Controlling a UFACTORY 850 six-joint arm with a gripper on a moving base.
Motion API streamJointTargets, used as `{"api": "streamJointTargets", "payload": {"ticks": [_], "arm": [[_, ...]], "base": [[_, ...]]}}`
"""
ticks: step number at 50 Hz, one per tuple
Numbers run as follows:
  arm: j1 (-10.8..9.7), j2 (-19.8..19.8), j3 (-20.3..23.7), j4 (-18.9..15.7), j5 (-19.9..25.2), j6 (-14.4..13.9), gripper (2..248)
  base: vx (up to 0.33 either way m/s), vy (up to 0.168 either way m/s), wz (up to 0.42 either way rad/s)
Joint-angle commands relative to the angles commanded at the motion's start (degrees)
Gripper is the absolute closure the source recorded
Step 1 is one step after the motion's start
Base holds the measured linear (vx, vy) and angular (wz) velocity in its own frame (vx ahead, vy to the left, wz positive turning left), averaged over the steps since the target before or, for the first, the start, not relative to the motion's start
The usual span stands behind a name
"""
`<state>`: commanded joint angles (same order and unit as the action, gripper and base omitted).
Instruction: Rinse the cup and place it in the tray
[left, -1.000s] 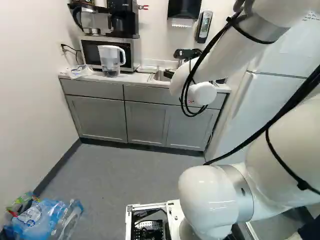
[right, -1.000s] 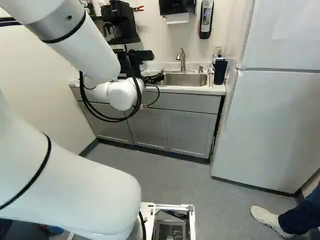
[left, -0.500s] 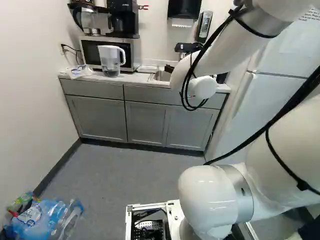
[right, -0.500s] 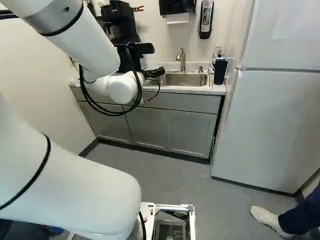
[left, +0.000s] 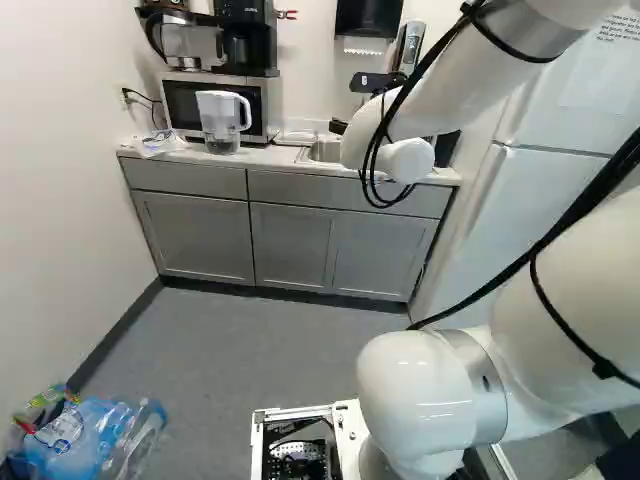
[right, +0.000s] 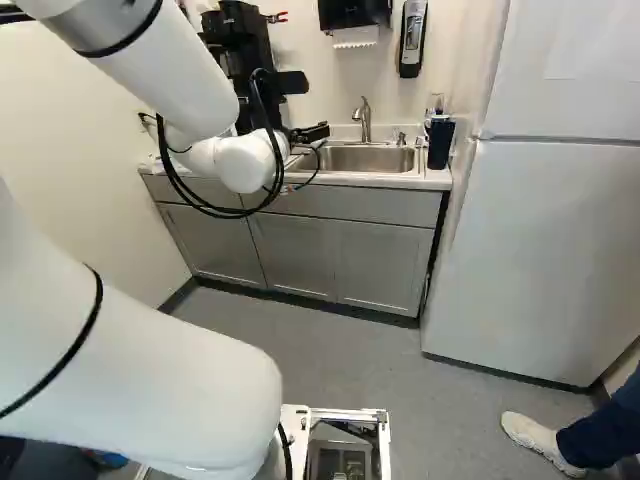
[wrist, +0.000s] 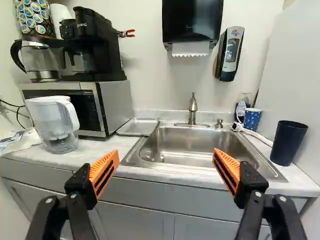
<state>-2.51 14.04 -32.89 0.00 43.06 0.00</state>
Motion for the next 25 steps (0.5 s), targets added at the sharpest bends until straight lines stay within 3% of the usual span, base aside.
{"api": "streamJointTargets", "payload": {"ticks": [25], "arm": [[0.0, 0.0, -3.0, 0.0, -2.7, 0.0, 3]], "base": [[0.000, 0.000, 0.000]]}}
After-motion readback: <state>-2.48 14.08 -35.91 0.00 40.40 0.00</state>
